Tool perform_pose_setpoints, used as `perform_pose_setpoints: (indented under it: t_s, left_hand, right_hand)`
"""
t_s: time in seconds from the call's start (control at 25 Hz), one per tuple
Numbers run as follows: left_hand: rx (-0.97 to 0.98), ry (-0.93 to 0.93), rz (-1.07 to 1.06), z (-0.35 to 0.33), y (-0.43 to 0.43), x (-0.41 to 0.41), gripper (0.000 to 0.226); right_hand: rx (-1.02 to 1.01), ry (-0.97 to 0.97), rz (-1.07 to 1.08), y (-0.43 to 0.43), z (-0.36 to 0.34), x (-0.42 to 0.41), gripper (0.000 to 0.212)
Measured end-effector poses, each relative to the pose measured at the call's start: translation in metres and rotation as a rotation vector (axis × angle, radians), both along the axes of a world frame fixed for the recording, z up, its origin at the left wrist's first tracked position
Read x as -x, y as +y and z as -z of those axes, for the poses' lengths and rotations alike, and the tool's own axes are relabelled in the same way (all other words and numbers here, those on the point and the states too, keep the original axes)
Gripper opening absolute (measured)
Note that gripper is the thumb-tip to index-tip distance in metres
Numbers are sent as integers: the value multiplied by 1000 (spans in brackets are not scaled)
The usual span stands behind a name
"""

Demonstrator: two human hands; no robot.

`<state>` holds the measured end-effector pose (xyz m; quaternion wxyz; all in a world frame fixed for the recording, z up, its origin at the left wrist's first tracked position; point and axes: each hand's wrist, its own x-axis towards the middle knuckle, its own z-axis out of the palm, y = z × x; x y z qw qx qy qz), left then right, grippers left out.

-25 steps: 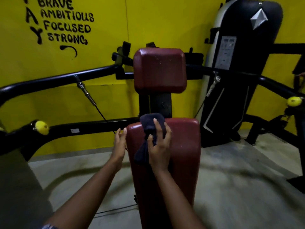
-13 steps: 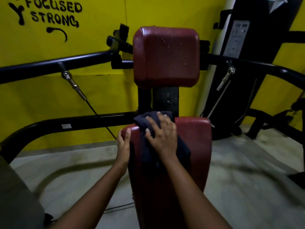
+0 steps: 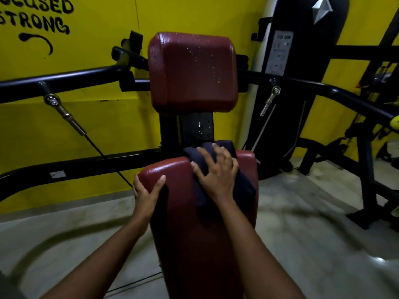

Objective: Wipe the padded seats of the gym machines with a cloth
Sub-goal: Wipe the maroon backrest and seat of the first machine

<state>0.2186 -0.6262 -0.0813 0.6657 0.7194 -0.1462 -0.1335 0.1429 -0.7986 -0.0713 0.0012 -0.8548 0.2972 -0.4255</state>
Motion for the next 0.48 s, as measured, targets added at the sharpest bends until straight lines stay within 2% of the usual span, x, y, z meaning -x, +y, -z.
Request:
perform_pose_setpoints:
  t_s: [0.12,0.24,0.32,0.36,0.44,0.48]
  left_hand:
    - [-40,-10,44,2,4,-2,100]
    - [-51,-6,75,-4,9,0,118]
    - [-15,61,81,-14,8,10,126]
    - [-1,82,83,-14,7,12,122]
    - [38,108,156,-13,5,16,78]
    - [60,97,181,-5,4,10,69]
  right_hand:
    - [-232,-86,165,-17,3,17,64]
    - [-496,-370,427,8,25,19,64]
    - [-622,-504,495,53,31,0,59]
    - [-624,-515,463,81,27,-13,57]
    - [-522,-451,369,134,20,-37,59]
    - [-446,-398,310,151,25,-43,63]
